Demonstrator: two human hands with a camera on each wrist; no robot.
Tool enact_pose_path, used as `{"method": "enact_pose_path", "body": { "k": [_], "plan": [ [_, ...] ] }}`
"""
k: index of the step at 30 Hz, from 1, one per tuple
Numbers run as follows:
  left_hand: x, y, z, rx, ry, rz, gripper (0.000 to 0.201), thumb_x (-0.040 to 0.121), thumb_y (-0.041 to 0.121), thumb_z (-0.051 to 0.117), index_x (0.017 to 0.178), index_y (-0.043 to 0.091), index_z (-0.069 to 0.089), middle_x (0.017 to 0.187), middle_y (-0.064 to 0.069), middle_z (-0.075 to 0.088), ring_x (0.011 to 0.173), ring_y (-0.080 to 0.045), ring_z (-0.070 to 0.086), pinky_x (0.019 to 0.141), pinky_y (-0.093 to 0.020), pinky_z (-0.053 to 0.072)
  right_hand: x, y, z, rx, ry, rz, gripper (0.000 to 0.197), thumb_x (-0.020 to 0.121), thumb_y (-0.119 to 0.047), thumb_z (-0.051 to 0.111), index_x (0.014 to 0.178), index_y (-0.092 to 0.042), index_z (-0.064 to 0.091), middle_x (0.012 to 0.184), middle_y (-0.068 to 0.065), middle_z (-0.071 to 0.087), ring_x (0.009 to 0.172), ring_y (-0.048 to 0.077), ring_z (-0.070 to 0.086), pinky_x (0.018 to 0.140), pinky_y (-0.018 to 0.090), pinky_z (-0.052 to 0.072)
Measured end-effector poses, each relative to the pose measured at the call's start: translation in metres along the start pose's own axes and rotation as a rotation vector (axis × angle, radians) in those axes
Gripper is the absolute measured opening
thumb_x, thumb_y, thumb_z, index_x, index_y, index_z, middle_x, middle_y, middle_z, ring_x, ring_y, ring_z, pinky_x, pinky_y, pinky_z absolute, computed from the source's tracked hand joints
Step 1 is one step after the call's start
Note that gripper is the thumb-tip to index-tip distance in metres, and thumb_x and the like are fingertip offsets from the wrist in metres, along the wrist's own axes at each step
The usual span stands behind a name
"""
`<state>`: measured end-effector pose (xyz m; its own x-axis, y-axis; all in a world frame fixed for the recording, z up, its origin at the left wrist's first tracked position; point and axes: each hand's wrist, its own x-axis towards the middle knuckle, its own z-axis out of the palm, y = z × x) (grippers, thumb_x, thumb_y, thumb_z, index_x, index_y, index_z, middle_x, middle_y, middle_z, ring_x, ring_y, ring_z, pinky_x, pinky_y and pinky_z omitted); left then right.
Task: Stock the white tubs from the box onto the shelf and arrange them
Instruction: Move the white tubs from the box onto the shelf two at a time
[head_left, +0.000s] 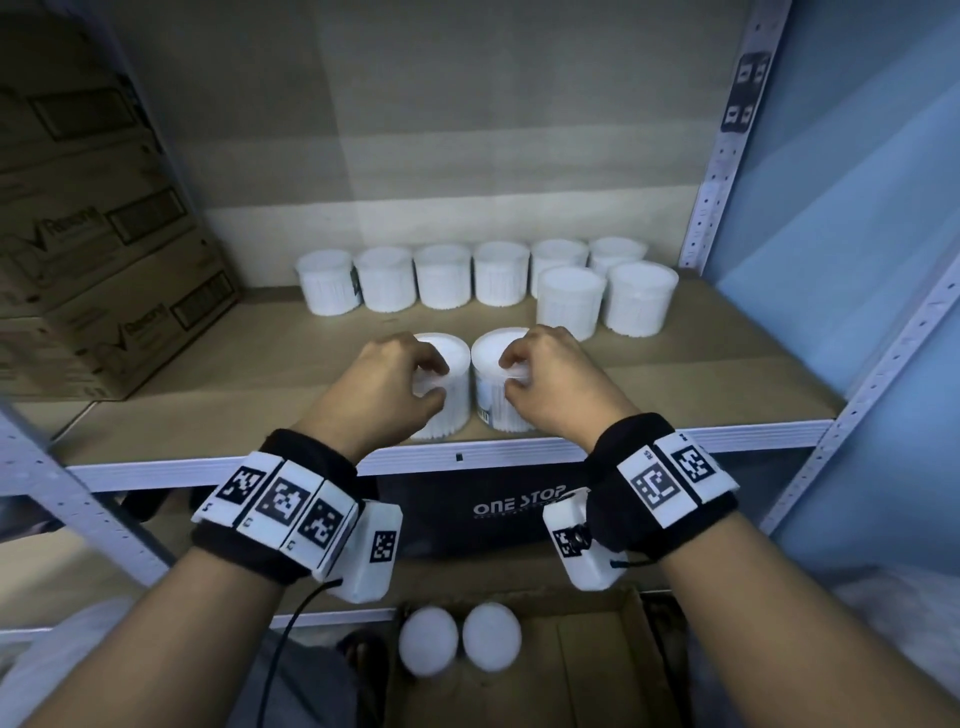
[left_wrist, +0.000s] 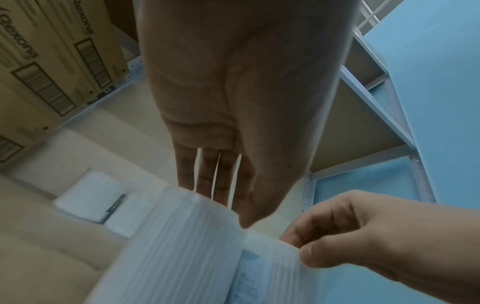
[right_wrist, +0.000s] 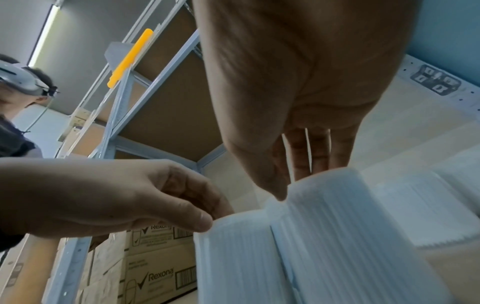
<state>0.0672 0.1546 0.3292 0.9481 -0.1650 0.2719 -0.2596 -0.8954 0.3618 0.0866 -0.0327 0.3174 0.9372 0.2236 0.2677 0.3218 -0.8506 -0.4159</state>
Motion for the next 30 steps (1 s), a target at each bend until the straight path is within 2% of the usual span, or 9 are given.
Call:
{"method": "enact_pose_path", "body": {
  "k": [5, 9, 18, 22, 27, 30],
  "plan": [
    [-0.002, 0.003, 0.003, -0.006, 0.063, 0.008, 0.026, 0.086, 0.008, 0.053, 0.103, 0.016, 0.070, 0.108, -0.003, 0.068, 0.100, -0.018, 0.061, 0.080, -0.020, 0.041, -0.003, -0.002, -0.001, -0.025, 0.048, -0.033, 0.026, 0.089, -0.012, 0.058, 0.113, -0.010, 0.067, 0.120, 0.004, 0.060, 0.119, 0.018, 0.049, 0.098, 0.023, 0.037],
    [-0.001, 0.002, 0.003, -0.015, 0.078, 0.018, 0.025, 0.086, 0.006, 0.054, 0.102, 0.015, 0.071, 0.106, -0.003, 0.070, 0.098, -0.017, 0.062, 0.078, -0.017, 0.040, -0.003, -0.002, 0.001, -0.030, 0.063, -0.048, 0.027, 0.089, -0.011, 0.056, 0.114, -0.009, 0.067, 0.121, 0.004, 0.061, 0.118, 0.018, 0.049, 0.095, 0.019, 0.034],
    [0.026, -0.007, 0.009, -0.043, 0.103, -0.004, 0.026, 0.087, 0.004, 0.053, 0.103, 0.013, 0.071, 0.109, -0.004, 0.070, 0.103, -0.016, 0.062, 0.080, -0.015, 0.039, 0.020, -0.003, 0.006, -0.022, 0.059, -0.004, 0.027, 0.091, -0.012, 0.057, 0.117, -0.011, 0.066, 0.124, 0.004, 0.061, 0.117, 0.019, 0.053, 0.095, 0.020, 0.038],
    [0.049, -0.014, 0.020, -0.044, 0.117, -0.033, 0.027, 0.088, 0.003, 0.050, 0.104, 0.012, 0.069, 0.110, -0.006, 0.069, 0.105, -0.020, 0.062, 0.081, -0.021, 0.043, 0.042, -0.003, 0.013, -0.005, 0.070, 0.041, 0.027, 0.091, -0.013, 0.058, 0.117, -0.010, 0.065, 0.124, 0.006, 0.059, 0.116, 0.020, 0.055, 0.097, 0.024, 0.041],
    [0.077, -0.021, 0.036, 0.004, 0.163, -0.038, 0.028, 0.086, 0.001, 0.048, 0.104, 0.010, 0.067, 0.113, -0.009, 0.066, 0.104, -0.028, 0.060, 0.086, -0.032, 0.047, 0.075, 0.003, 0.030, -0.047, 0.077, 0.063, 0.025, 0.092, -0.012, 0.054, 0.115, -0.010, 0.064, 0.120, 0.009, 0.057, 0.122, 0.025, 0.046, 0.096, 0.029, 0.042],
    [0.096, -0.023, 0.042, -0.007, 0.171, -0.065, 0.029, 0.086, 0.001, 0.046, 0.103, 0.009, 0.067, 0.112, -0.011, 0.066, 0.102, -0.029, 0.061, 0.081, -0.031, 0.046, 0.095, 0.007, 0.033, -0.054, 0.061, 0.085, 0.025, 0.093, -0.010, 0.053, 0.115, -0.009, 0.064, 0.121, 0.010, 0.057, 0.122, 0.026, 0.046, 0.097, 0.031, 0.042]
  ]
}}
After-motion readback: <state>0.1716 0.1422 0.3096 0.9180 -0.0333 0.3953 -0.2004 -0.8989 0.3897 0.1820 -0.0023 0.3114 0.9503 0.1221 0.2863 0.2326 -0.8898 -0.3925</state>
